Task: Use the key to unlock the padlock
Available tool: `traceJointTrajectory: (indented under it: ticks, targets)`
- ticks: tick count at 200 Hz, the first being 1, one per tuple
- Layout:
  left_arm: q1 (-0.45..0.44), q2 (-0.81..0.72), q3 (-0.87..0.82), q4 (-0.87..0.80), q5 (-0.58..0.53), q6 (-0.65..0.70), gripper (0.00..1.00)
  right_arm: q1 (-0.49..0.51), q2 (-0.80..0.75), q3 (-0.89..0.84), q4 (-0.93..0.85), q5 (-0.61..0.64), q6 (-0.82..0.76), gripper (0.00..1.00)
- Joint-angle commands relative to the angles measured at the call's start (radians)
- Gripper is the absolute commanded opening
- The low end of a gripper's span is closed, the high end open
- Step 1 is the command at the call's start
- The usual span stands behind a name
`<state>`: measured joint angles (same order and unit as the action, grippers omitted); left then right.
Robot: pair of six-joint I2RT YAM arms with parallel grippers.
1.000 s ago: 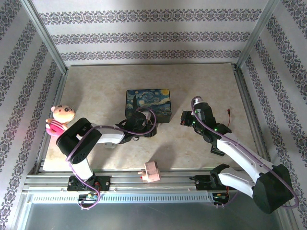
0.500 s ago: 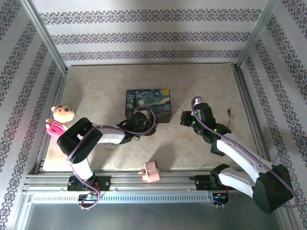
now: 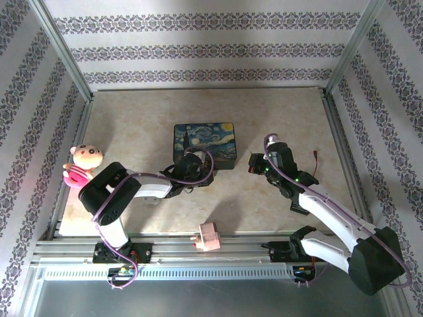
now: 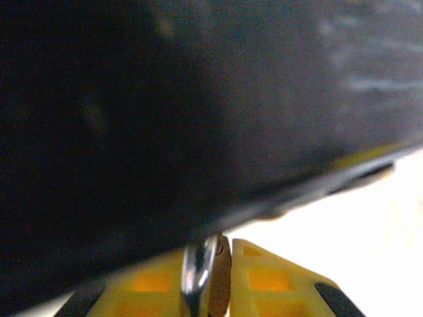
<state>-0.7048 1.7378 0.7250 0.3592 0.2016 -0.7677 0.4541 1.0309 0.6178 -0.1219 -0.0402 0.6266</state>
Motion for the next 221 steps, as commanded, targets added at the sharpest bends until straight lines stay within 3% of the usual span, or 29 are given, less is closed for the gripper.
traceJointTrajectory:
  ticks: [1,22,41,59,86,116,163,186,221]
  targets:
    - [0.007,-0.049,-0.014,0.008,0.089,-0.008,0.13,0.006,-0.017,-0.032,0.019,-0.039,0.022,0.00]
    - [0.021,-0.052,-0.023,0.056,0.150,-0.003,0.06,0.006,-0.018,-0.064,0.052,-0.088,0.050,0.00]
    - [0.040,-0.045,-0.030,0.126,0.212,-0.029,0.07,0.006,-0.020,-0.092,0.083,-0.132,0.067,0.00]
    - [0.054,-0.037,-0.029,0.154,0.245,-0.053,0.20,0.006,-0.027,-0.110,0.085,-0.141,0.079,0.00]
    - [0.056,-0.039,-0.033,0.108,0.202,-0.050,0.35,0.005,-0.051,-0.130,0.084,-0.129,0.092,0.00]
    - [0.049,-0.065,-0.021,-0.028,0.072,-0.012,0.50,0.005,-0.071,-0.135,0.082,-0.120,0.088,0.00]
    - [-0.067,-0.109,0.086,-0.301,-0.320,0.040,0.74,0.003,-0.057,-0.123,0.080,-0.128,0.050,0.00]
    - [-0.117,-0.085,0.124,-0.313,-0.389,0.035,0.88,-0.003,-0.041,-0.118,0.079,-0.143,0.028,0.00]
    - [-0.173,0.015,0.248,-0.463,-0.515,-0.004,0.90,-0.023,-0.040,-0.118,0.080,-0.170,0.004,0.00]
